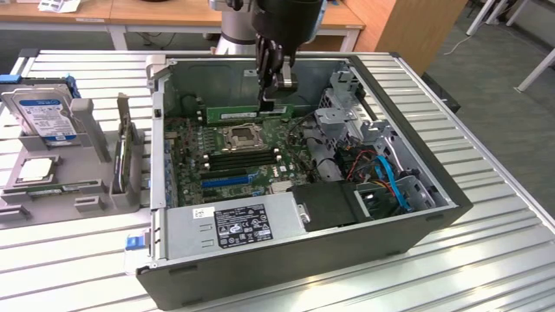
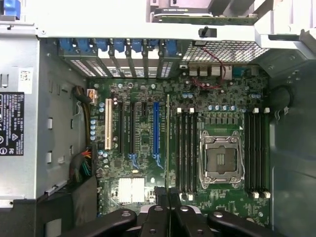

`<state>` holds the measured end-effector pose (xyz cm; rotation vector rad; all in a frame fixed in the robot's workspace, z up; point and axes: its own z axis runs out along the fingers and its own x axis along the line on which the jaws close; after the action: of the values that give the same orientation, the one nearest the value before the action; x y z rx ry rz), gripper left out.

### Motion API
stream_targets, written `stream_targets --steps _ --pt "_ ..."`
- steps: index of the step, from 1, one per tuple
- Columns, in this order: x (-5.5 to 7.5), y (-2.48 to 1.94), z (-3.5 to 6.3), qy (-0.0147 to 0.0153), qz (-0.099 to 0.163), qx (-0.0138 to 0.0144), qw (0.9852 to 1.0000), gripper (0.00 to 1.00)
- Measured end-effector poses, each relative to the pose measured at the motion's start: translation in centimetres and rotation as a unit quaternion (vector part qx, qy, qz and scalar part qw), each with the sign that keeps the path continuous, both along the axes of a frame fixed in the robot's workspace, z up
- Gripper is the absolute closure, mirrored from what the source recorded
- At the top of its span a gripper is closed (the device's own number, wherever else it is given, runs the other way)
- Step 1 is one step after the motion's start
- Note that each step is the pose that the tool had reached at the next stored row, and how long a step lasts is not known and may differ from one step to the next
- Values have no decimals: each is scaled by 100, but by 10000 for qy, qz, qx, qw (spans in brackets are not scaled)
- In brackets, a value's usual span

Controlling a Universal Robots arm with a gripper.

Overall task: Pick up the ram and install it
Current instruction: 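Pick up the ram and move it above insertion slot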

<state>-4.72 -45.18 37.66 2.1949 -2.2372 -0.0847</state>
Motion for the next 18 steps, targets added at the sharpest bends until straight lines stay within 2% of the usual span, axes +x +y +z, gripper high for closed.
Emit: stream_targets --steps 18 --pt "0 319 -21 0 0 0 10000 88"
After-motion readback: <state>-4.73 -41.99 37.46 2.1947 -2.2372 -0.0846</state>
